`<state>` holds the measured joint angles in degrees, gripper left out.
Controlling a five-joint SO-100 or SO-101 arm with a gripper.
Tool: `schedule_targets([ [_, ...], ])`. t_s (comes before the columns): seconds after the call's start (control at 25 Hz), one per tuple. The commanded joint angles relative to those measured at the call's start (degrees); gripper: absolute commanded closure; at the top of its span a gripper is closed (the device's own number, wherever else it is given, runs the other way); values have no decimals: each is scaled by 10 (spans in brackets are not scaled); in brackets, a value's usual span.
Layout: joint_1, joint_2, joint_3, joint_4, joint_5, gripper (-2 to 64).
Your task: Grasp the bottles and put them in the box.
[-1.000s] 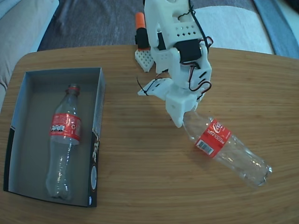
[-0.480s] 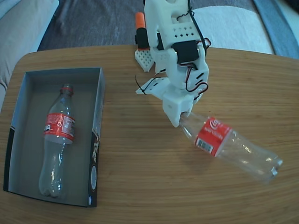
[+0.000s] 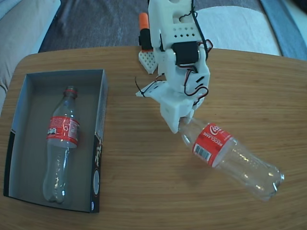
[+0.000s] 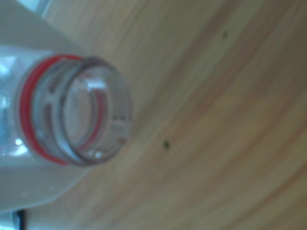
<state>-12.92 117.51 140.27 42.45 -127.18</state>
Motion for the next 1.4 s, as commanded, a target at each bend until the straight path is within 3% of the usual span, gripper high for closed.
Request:
schedule_targets([
  [0.0,13,4,-49,-4,1,555],
  [0.16,43,4,-83,-1,1,609],
  [0.96,170,4,-206,8,0,610],
  [1.2,178,4,-265,127,-5,611],
  [1.36,183,4,-302,149,-6,611],
])
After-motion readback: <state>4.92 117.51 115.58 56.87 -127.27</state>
